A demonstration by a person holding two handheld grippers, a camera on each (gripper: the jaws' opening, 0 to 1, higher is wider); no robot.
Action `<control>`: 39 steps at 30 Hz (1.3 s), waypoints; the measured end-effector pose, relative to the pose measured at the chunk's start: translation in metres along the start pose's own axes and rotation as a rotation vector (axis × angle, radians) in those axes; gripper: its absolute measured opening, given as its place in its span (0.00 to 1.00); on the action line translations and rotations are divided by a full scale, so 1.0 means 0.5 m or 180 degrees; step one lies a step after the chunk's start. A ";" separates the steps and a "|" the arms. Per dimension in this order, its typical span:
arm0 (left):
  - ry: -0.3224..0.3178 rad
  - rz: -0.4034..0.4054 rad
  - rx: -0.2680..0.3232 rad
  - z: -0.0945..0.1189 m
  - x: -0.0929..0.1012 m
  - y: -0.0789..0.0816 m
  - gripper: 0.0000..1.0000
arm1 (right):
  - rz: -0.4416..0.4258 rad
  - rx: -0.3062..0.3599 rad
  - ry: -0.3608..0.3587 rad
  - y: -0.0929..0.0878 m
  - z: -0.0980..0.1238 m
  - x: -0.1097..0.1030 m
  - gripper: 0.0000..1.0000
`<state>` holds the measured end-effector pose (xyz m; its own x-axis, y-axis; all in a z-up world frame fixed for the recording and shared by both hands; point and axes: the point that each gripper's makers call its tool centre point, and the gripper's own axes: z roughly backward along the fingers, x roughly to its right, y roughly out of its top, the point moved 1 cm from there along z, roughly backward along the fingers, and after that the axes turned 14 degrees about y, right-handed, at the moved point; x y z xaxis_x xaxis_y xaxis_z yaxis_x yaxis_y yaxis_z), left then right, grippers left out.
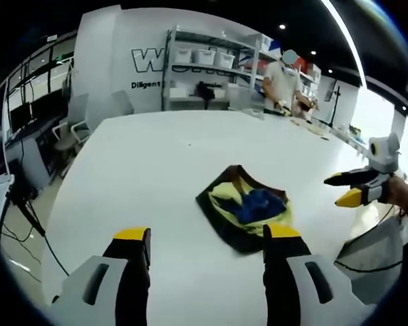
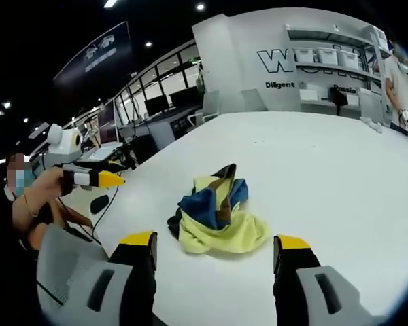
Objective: Fold the garment on the visible template until the final outline fits inside the template.
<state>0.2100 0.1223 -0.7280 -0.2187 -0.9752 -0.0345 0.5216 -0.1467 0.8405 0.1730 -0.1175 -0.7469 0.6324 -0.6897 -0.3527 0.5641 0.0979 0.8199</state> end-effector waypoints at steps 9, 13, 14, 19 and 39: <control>-0.0090 -0.0021 -0.0048 -0.056 0.014 -0.007 0.57 | 0.0005 -0.0187 0.0030 -0.017 -0.039 0.019 0.62; -0.0220 0.0037 -0.0130 -0.086 0.028 -0.025 0.53 | 0.0119 -0.0312 -0.0055 -0.030 -0.054 0.034 0.58; -0.0241 0.0035 -0.0158 -0.096 0.031 -0.031 0.53 | 0.0079 -0.0339 -0.0058 -0.034 -0.062 0.041 0.57; -0.0234 0.0019 -0.0237 -0.134 0.030 -0.051 0.50 | 0.0036 -0.0324 -0.0113 -0.033 -0.080 0.060 0.51; -0.0418 0.0093 -0.0544 -0.253 0.064 -0.116 0.25 | -0.0342 -0.0340 -0.0208 -0.065 -0.143 0.110 0.36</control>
<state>0.2768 0.0786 -0.8462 -0.3011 -0.9511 0.0687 0.6591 -0.1555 0.7358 0.2273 -0.1072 -0.8249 0.5314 -0.7452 -0.4029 0.6821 0.0943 0.7251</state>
